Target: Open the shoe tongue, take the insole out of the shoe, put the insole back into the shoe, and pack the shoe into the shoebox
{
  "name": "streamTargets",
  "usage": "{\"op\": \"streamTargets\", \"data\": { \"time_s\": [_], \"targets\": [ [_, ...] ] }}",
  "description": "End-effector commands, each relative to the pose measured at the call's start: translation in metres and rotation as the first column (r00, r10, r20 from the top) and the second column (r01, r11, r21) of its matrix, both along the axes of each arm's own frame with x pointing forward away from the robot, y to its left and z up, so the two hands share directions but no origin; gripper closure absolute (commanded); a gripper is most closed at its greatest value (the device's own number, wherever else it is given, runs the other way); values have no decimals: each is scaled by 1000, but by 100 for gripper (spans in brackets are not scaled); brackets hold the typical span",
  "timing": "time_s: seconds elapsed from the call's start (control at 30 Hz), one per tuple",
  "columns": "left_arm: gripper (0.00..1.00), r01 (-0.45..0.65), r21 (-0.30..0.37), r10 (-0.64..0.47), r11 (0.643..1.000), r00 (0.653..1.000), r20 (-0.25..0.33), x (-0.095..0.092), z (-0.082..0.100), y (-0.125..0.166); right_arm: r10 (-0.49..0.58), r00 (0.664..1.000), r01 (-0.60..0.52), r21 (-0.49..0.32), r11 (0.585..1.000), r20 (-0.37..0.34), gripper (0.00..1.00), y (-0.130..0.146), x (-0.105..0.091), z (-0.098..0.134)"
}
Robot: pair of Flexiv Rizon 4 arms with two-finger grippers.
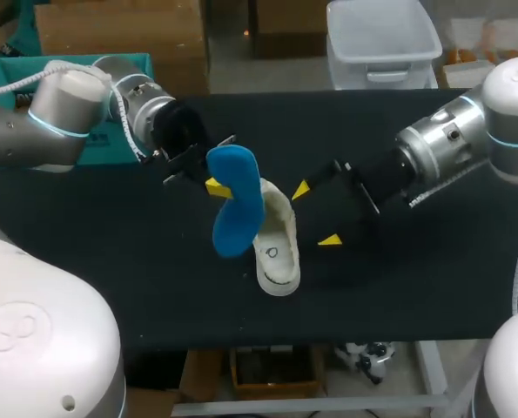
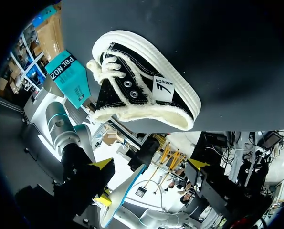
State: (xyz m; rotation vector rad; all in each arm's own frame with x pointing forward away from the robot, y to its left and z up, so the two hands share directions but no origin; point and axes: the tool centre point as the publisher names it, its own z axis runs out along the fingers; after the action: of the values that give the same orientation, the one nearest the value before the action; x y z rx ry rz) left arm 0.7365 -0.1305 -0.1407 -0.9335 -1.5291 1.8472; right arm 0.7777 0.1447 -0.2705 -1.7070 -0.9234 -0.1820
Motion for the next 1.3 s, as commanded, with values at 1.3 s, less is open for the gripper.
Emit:
{"op": "streamTargets", "data": {
  "time_s": [1.3],
  "targets": [
    [100, 244, 64, -226, 968, 729, 646, -39, -80, -86, -92, 996, 91, 173, 981, -1, 0, 18, -7, -24]
  ]
}}
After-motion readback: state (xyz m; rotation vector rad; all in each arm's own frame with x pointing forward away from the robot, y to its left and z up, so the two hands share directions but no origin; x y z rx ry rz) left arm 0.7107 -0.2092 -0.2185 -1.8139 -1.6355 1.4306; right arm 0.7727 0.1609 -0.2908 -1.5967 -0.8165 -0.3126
